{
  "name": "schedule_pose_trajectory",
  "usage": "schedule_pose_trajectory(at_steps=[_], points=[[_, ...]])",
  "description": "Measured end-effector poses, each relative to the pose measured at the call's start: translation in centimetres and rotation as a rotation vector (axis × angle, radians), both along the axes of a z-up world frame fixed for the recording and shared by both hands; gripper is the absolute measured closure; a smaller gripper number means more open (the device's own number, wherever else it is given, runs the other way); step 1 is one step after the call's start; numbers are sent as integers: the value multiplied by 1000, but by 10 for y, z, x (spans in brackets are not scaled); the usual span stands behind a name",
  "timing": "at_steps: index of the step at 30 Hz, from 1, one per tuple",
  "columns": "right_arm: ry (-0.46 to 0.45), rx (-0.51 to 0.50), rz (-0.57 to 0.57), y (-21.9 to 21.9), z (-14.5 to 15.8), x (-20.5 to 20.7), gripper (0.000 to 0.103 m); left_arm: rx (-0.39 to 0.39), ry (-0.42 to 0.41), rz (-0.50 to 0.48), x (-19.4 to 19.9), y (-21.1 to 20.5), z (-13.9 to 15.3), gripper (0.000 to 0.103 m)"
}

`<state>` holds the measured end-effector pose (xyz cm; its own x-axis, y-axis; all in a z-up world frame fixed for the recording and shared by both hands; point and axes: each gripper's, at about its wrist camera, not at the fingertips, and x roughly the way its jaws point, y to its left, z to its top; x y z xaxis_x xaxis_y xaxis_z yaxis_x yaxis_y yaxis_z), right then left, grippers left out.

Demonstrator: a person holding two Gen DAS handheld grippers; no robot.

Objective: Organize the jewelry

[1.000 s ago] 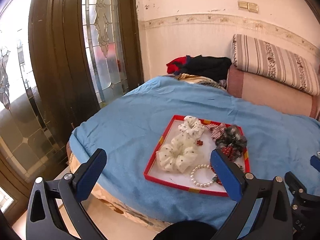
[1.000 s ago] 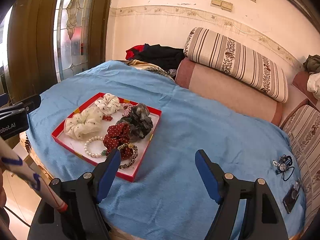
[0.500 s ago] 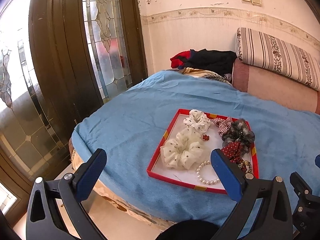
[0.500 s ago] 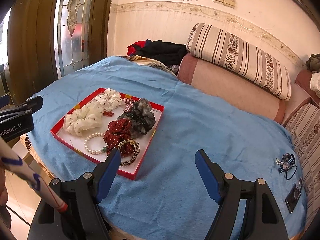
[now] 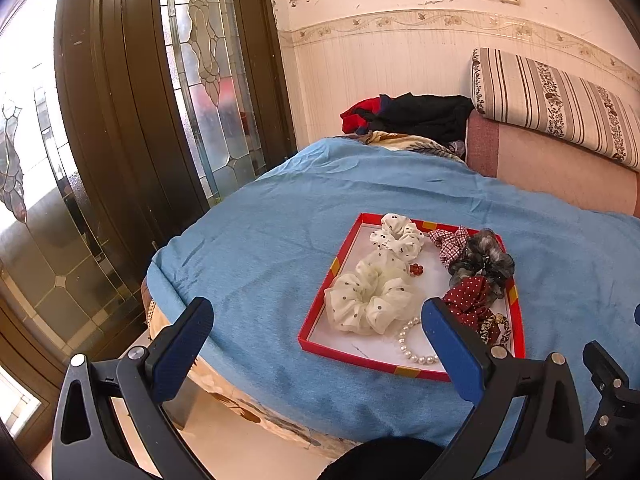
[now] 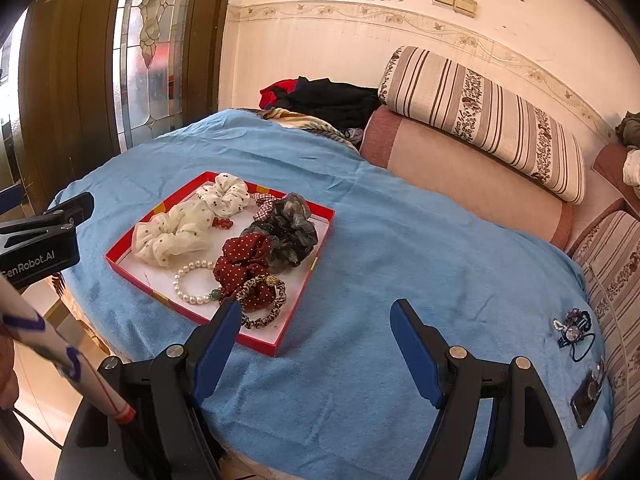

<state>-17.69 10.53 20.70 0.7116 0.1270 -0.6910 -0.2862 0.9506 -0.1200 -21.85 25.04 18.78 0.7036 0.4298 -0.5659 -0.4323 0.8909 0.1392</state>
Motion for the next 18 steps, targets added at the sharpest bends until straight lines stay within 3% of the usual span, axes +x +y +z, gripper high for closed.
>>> schedule_pose_trajectory(at_steps=[15,18], points=[[9,4,6,1,1,-2,22,23,21,-5,1,-1,0,0],[9,15,-6,-4,1,0,22,-9,30,-49,0,-5,0,0]])
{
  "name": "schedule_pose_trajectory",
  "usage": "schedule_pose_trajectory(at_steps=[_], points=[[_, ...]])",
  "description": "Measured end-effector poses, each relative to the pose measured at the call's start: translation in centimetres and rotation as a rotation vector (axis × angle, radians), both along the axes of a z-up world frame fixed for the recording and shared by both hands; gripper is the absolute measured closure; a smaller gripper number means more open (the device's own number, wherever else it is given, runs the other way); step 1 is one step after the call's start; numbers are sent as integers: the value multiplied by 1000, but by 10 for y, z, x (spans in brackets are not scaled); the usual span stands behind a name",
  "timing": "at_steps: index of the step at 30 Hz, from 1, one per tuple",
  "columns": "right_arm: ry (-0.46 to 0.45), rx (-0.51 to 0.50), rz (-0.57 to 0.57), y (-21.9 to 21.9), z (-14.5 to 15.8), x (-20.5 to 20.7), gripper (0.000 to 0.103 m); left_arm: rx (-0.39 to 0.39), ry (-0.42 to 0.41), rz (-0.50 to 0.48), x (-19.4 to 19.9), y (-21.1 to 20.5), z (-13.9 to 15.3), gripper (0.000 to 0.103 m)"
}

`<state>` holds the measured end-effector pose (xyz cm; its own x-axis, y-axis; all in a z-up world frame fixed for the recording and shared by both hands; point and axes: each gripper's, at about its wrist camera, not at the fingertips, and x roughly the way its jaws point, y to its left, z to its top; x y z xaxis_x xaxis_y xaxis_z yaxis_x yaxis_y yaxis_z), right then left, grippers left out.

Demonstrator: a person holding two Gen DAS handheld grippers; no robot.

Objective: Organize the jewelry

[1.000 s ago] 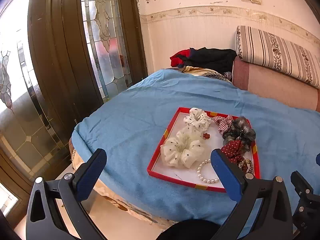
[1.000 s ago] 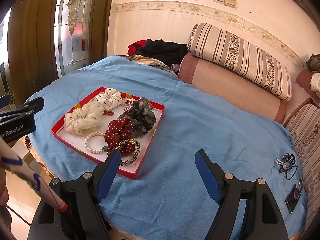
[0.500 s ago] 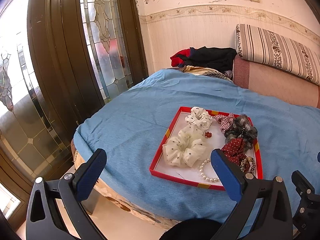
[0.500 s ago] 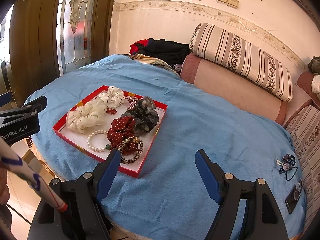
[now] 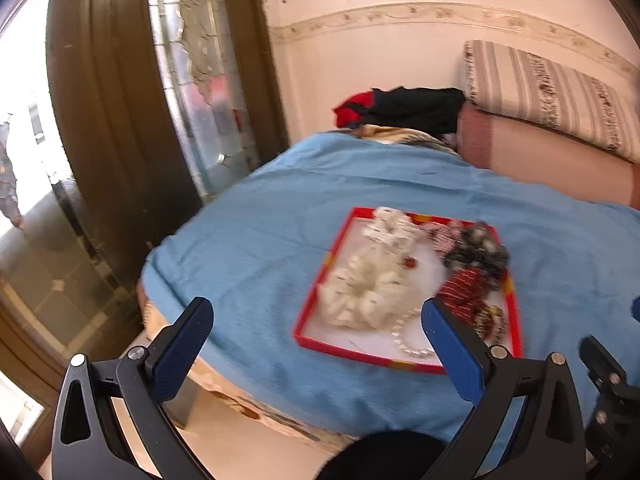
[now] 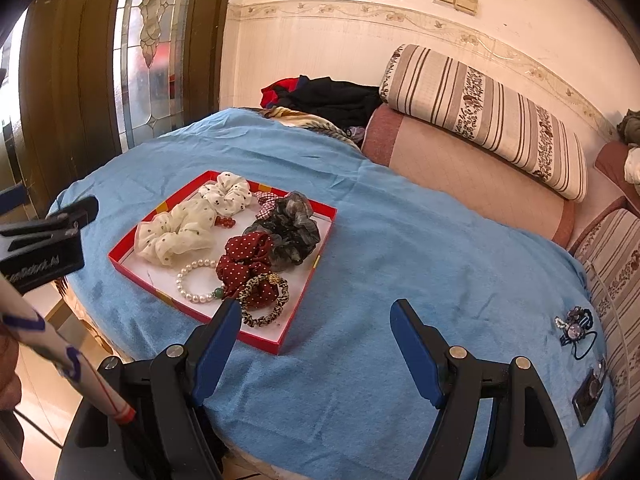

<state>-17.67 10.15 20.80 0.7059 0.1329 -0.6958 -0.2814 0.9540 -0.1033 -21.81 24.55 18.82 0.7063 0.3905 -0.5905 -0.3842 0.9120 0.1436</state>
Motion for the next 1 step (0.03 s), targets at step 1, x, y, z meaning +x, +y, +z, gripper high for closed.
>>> schedule_pose_trajectory(at_steps=[1], points=[[1,4,-7,-2,0,1,22,11,1,-17,1,-5,0,0]])
